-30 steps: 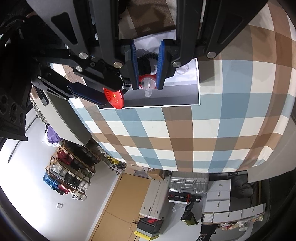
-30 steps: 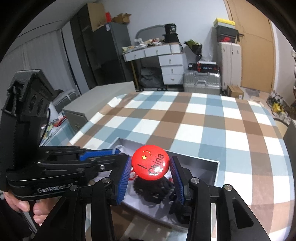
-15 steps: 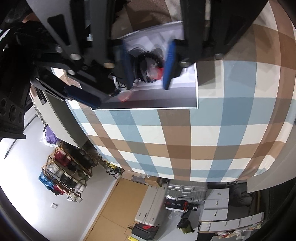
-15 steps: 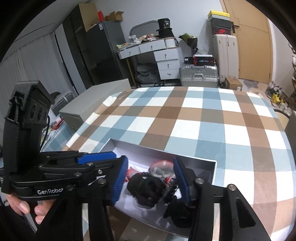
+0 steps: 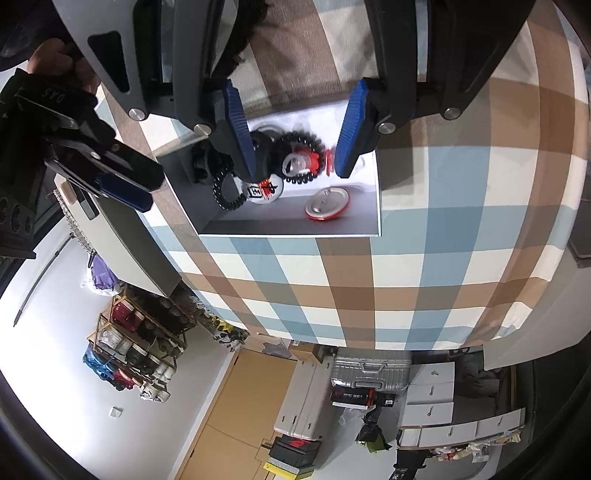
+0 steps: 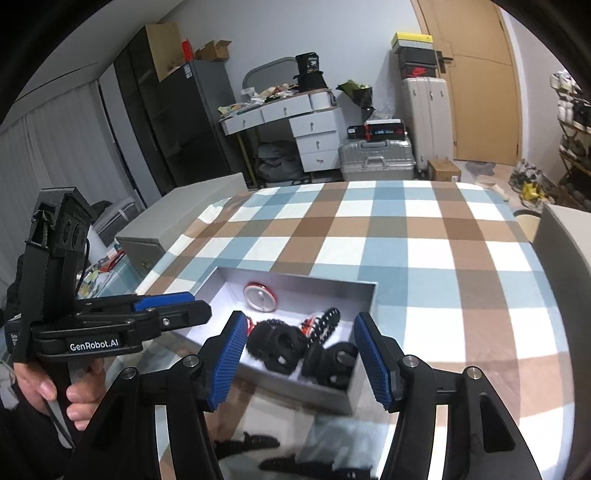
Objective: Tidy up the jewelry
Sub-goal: 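Lower both items into the box and open both tools, then withdraw both tools from the box toward the black comb headbands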
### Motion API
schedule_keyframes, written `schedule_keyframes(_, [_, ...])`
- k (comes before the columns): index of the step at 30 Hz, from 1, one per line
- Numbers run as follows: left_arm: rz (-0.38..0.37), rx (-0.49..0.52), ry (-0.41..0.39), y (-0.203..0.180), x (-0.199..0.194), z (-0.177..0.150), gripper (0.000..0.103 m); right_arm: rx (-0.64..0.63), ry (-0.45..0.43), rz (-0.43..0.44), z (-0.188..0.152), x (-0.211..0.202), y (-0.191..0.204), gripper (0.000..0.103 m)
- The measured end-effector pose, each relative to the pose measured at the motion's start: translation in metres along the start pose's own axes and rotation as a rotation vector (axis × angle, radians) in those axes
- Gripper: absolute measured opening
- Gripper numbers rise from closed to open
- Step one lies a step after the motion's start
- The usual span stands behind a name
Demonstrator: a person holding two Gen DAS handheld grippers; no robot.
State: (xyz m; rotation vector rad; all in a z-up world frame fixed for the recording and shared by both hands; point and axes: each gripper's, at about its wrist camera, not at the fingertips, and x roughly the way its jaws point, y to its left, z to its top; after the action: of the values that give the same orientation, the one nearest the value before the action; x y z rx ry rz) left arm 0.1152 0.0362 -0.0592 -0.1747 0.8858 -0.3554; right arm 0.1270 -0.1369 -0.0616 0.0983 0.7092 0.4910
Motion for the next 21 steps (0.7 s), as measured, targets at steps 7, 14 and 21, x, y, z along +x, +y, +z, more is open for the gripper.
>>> schedule_keyframes(7, [0.014,0.034,-0.026,-0.010,-0.015,-0.011,0.040,-0.005,-0.050,-0.007,-0.015,-0.027,0.003,0.072])
schedule_keyframes(14, [0.048,0.046,-0.058,-0.018,-0.026,-0.029,0.062,0.024,-0.010,-0.047,-0.046,-0.036,0.000,0.083])
schedule_keyframes(21, [0.059,0.047,-0.020,-0.022,-0.022,-0.049,0.066,-0.003,0.039,-0.095,-0.073,-0.044,0.005,0.086])
